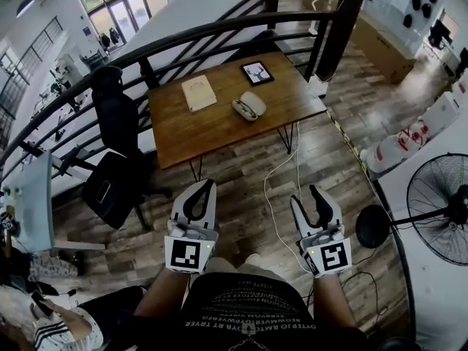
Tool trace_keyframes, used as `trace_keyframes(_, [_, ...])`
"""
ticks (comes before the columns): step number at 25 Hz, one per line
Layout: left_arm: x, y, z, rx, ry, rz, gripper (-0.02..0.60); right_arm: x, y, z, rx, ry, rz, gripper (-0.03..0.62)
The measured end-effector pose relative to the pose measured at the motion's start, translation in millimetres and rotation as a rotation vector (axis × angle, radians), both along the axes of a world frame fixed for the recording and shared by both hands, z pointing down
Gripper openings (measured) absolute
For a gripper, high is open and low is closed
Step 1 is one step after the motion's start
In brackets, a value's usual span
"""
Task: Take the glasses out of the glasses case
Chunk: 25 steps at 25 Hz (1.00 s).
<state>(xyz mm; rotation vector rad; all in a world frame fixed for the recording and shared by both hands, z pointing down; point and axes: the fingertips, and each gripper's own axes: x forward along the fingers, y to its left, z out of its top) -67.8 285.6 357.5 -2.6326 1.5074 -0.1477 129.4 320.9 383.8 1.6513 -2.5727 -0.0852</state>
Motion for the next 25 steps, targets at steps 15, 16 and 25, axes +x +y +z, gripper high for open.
trace_keyframes(15, [2.8, -5.2, 0.2, 0.007, -0.01, -0.001, 0.029, -16.1, -7.3, 5.2, -0.024, -0.011, -0.052, 0.179])
trace_keyframes(16, [3.5, -7.5, 1.6, 0.003, -0.012, -0.003, 0.029, -15.5, -9.3, 5.1, -0.024, -0.009, -0.05, 0.179])
trace_keyframes(25, [0.6, -49.2, 20.2, -0.043, -0.01, -0.045, 0.029, -20.1, -44.3, 13.9, -0.053, -0.008, -0.058, 0.179])
